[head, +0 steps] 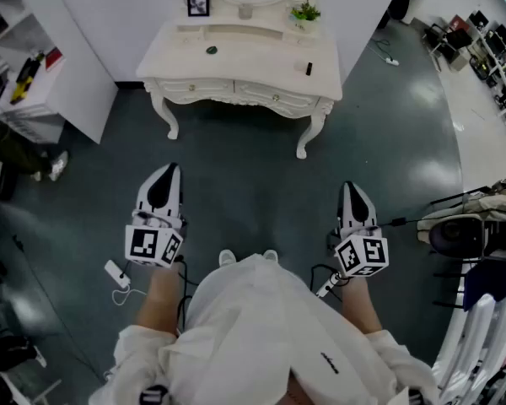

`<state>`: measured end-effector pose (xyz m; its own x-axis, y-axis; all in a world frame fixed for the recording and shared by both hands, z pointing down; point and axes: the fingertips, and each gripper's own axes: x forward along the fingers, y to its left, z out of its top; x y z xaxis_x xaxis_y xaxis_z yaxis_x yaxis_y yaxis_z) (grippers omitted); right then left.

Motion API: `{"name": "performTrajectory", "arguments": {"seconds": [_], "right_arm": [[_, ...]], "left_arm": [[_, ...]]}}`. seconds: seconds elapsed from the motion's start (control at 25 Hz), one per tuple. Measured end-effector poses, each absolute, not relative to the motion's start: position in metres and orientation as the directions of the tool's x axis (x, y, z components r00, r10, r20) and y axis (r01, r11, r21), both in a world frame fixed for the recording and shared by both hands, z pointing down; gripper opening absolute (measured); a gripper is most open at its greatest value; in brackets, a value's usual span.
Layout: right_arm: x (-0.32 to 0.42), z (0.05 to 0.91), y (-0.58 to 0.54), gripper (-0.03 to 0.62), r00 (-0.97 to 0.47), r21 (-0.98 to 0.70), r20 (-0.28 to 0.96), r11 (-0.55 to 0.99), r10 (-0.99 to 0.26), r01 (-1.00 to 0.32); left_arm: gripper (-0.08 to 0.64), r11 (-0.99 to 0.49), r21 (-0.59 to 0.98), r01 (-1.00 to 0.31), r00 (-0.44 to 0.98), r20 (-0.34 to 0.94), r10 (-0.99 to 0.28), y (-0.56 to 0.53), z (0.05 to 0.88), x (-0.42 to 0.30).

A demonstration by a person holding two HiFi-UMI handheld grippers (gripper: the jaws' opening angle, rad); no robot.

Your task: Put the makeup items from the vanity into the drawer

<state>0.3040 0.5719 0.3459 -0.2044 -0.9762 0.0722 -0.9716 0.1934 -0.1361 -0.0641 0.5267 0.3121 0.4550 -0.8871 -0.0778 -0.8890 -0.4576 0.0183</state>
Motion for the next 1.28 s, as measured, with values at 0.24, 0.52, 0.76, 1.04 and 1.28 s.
{"name": "performTrajectory", "arguments": {"seconds": [0.24, 0.52, 0.76, 1.04, 1.28], "right_arm": [[0.292, 0.345, 0.571, 0.018, -0.235, -0.158, 0.076, 0.221, -0.969, -0.962], [0.264, 0.348, 0.560, 0.018, -0.250, -0.148, 0.095, 0.235, -0.964, -0.961], [0.227, 0.352, 0.549, 0.018, -0.253, -0.147, 0.105, 0.237, -0.962, -0.960], [0.175, 0.353, 0.539, 0.018, -0.277, -0.131, 0.108, 0.263, -0.955, -0.956], [0.148, 0.358, 0.530, 0.018, -0.292, -0.134, 0.123, 0.276, -0.948, -0.952]], "left_arm": [[0.028, -0.453, 0.026, -0.891, 0.450, -0.076, -0.890, 0.528, 0.311, -0.071], [0.044, -0.505, 0.053, -0.861, 0.501, -0.070, -0.862, 0.520, 0.318, -0.084], [0.326, -0.516, 0.036, -0.856, 0.514, -0.064, -0.856, 0.513, 0.329, -0.110], [0.407, -0.510, -0.004, -0.860, 0.509, -0.057, -0.859, 0.501, 0.336, -0.147], [0.410, -0.504, 0.032, -0.863, 0.502, -0.043, -0.864, 0.495, 0.344, -0.171]]}}
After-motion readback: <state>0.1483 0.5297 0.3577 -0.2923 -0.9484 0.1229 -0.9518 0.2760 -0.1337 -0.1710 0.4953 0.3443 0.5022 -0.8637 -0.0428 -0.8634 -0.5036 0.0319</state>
